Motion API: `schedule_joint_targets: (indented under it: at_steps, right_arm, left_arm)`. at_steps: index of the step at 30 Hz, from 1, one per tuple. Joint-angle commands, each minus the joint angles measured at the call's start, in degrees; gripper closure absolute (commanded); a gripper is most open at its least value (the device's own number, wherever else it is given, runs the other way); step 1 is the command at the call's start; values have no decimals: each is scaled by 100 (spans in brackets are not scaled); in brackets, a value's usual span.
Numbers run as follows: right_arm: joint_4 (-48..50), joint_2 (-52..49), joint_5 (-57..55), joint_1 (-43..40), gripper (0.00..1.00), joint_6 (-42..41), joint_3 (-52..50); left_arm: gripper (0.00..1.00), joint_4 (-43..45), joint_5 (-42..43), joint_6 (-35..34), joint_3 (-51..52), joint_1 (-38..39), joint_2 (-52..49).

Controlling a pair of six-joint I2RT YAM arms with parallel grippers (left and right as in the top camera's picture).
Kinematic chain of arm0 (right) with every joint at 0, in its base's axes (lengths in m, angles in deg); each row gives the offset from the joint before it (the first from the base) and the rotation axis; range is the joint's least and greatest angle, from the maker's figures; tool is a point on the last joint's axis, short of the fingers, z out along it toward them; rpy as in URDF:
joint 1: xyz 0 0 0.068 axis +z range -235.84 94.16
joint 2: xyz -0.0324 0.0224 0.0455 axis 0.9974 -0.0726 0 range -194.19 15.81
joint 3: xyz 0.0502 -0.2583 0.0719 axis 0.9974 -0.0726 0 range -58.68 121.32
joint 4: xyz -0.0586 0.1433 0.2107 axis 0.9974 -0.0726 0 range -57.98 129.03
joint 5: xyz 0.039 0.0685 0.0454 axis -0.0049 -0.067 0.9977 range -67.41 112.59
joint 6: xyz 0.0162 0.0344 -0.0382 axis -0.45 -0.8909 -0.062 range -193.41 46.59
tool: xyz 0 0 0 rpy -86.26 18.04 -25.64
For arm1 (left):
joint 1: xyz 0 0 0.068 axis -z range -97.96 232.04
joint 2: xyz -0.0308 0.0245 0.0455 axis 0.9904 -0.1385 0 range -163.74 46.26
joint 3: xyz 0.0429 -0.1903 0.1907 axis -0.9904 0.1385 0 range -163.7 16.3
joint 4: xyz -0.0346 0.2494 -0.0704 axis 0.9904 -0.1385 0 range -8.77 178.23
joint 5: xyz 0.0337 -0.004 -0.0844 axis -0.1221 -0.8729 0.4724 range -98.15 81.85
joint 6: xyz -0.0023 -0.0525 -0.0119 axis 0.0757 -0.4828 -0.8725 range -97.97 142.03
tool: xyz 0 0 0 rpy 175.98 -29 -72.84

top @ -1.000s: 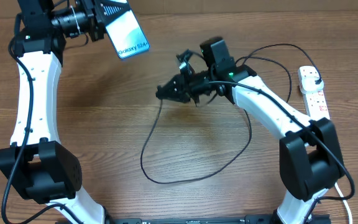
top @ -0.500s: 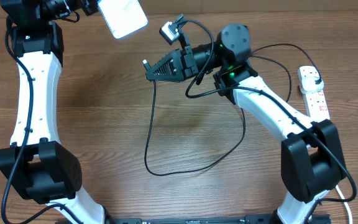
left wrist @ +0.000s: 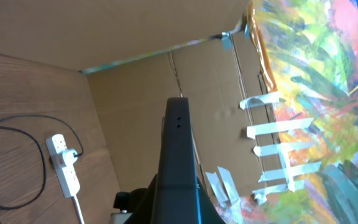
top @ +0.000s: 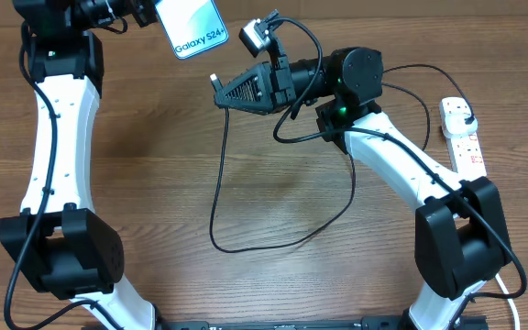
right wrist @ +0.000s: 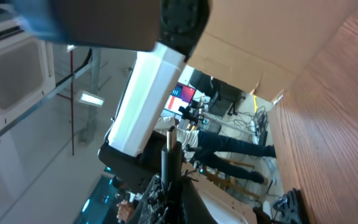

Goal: Plug charger to phone and switch on socket

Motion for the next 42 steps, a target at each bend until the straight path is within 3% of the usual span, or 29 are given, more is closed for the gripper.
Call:
schedule_joint_targets:
  at_steps: [1,11,42]
  right_arm:
    - [286,111,-219,-26,96,-66,81]
    - [595,111,-94,-26,96,81,81]
    - [-37,111,-479,-26,96,101,81]
  left_arm:
    - [96,42,199,155,-101,15,85]
    - [96,-1773,157,1038,-101,15,85]
    - [96,-1742,168,1244,-101,166,85]
